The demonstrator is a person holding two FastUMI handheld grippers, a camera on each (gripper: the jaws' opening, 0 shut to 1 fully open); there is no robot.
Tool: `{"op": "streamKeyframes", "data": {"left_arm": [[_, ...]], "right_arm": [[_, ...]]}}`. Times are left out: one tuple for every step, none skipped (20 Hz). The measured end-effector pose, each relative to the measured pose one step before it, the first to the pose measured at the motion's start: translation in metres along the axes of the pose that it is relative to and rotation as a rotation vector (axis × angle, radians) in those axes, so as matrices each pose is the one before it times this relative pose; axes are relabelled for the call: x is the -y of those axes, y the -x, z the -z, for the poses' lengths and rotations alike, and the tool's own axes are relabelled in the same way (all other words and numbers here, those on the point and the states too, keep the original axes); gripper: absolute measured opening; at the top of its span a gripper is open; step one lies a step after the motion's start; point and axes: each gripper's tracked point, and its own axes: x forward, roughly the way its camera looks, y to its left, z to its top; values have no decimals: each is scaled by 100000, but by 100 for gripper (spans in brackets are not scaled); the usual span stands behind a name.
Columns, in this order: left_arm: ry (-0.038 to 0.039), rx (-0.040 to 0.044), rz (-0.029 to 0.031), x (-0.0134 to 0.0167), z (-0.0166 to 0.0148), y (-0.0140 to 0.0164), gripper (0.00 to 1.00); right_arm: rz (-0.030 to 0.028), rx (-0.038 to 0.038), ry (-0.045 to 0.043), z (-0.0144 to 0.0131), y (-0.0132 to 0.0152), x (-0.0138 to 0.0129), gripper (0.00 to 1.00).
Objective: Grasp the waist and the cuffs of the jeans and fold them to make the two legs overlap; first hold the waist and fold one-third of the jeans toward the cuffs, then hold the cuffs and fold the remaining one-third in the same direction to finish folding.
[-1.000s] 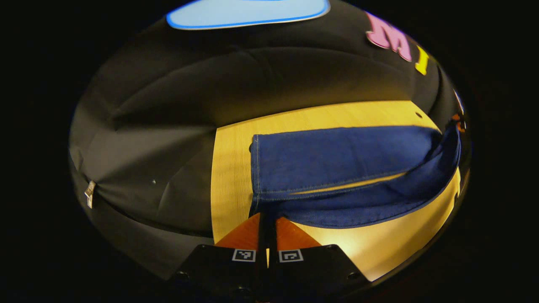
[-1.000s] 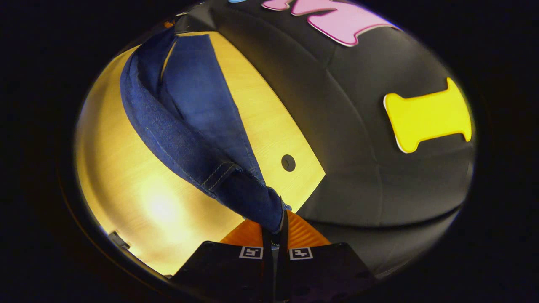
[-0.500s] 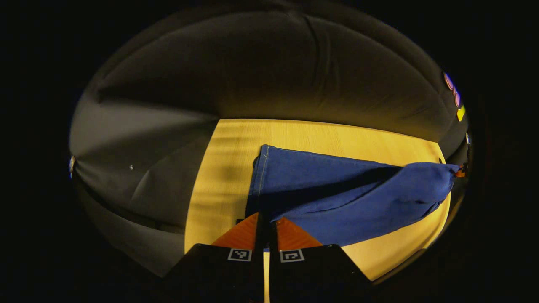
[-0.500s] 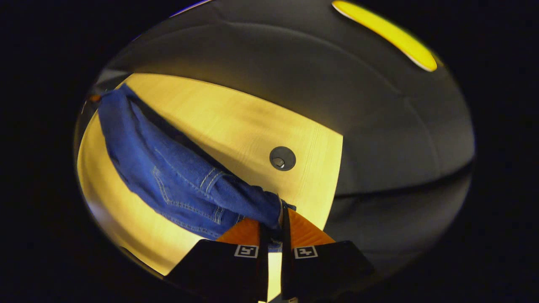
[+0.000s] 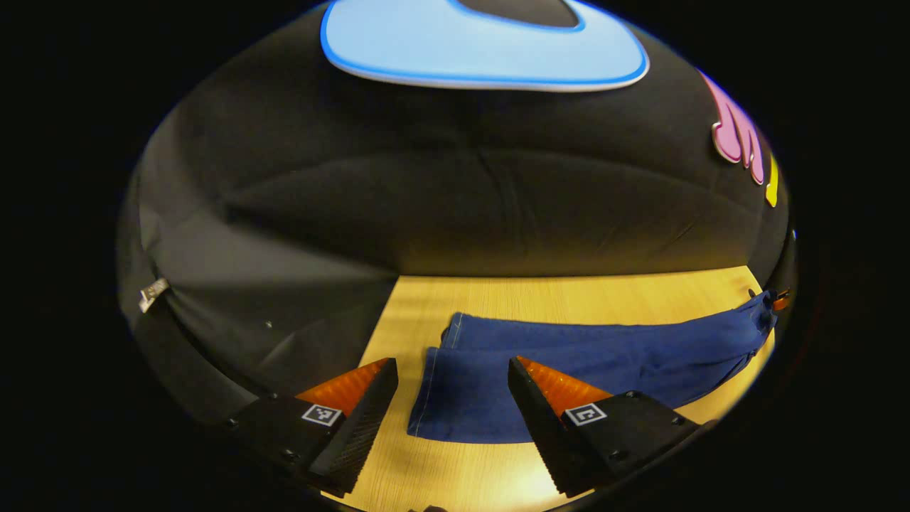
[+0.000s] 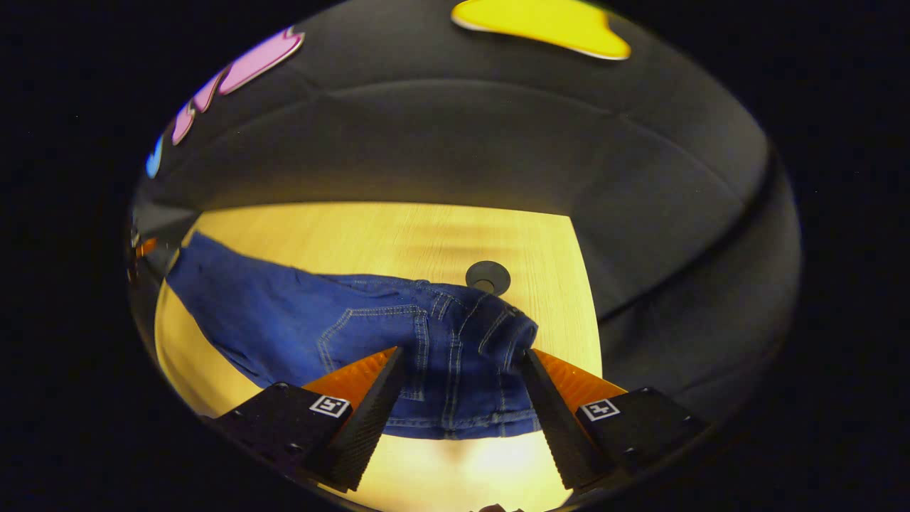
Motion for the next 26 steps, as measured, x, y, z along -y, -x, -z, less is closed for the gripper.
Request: {"op": "streamKeyframes", "data": {"left_arm": [[462,3861,-1298,286,-599,1414,98],[1250,3844,-930,227,-337,1244,98],[1395,3126,-325,305,-411,986,98],[561,2953,-1025,-329,-645,554,98],[-460,2414,-877,-22,-559,748,98],[-789,1456,21,389,-116,860,99],[-975,435,1393,594,-87,848,99],[-582,82,1587,482,-151,886,99],[180,588,830,409,-125,609,99],[1034,602,1615,455,-11,740,99],[1562,346,2246,450,-42,650,99],[100,-328,2244,780,245,354,99],[-1771,-1044,1933,626,46,60,99],[-3258,-574,1181,676,69,96,99],[-3328,416,800,558,-313,-144,99],[-2299,359,1219,863,-300,17,99],[-782,930,394,743,-682,39,99],[864,474,374,1089,-577,164,99],[2019,-444,1733,1037,-326,93,99],[1952,-260,1704,1068,-106,43,99],[1244,148,330,623,-208,-40,99],[482,262,-13,106,35,52,99],[-82,324,-60,118,-131,158,99],[-150,-39,258,457,-68,94,99],[329,-257,-12,433,10,122,99],[799,-342,488,328,114,246,99]], "right_arm": [[1606,4050,-5397,80,1011,182,100],[1672,4180,-4028,-42,1012,340,100],[3275,4344,-2978,-173,558,748,100],[3189,3133,-2053,-62,247,605,100],[3337,1357,-2299,241,503,722,100],[2262,1210,-3319,342,196,510,100],[880,290,-3828,206,-23,156,100],[862,550,-3939,212,-293,52,99],[1067,476,-3641,230,-440,344,99],[882,-146,-3365,477,-594,407,99],[1210,-682,-3139,483,-640,282,99],[927,-562,-1593,446,-288,430,99],[2420,326,146,229,-384,496,99],[2553,-363,146,360,-153,368,99],[-366,-420,-1787,-157,-78,-558,99],[-1086,-1202,-2907,372,-372,-250,99],[-416,-784,-1985,362,-142,-53,99],[1215,-219,-526,60,-486,293,99],[957,431,-323,2,-346,240,99],[-690,172,-1154,7,-213,-375,99],[-616,-613,-1270,201,-293,-108,99],[425,-1418,-653,408,-257,33,99],[-275,1656,295,-211,345,-154,99],[196,523,583,-69,-570,208,87],[6,743,1022,134,296,-36,98],[276,1091,1994,-231,-197,9,99]]}}
